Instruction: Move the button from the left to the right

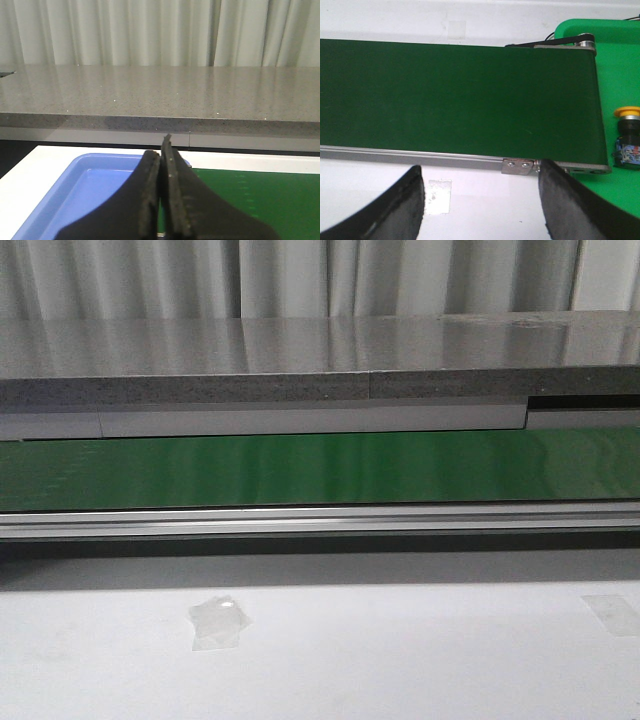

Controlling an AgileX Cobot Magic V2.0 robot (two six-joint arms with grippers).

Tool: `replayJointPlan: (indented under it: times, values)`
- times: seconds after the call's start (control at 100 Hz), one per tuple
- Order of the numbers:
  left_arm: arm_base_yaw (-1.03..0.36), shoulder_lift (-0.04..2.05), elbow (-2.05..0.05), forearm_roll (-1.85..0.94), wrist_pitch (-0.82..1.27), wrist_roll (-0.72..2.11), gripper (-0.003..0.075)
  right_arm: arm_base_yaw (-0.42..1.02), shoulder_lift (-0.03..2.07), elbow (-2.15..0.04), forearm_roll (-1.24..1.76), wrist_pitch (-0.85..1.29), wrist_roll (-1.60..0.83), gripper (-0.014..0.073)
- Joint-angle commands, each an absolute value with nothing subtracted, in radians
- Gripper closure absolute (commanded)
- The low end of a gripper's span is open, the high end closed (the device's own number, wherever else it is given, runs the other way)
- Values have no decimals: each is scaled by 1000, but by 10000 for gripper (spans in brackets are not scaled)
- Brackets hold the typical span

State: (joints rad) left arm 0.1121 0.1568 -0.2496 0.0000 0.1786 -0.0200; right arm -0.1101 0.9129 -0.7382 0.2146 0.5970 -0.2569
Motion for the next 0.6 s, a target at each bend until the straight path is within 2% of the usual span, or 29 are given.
replayJointPlan:
  times: [0.0,0.35,0.59]
  values:
    - [106,177,-285,-7,97,-23,740,-110,821,-716,223,509,-273,102]
    - [106,177,-285,-7,97,-23,740,-110,477,-599,235,621,-273,102]
    - [106,177,-285,-7,97,-23,740,-110,377,-598,235,756,-273,105]
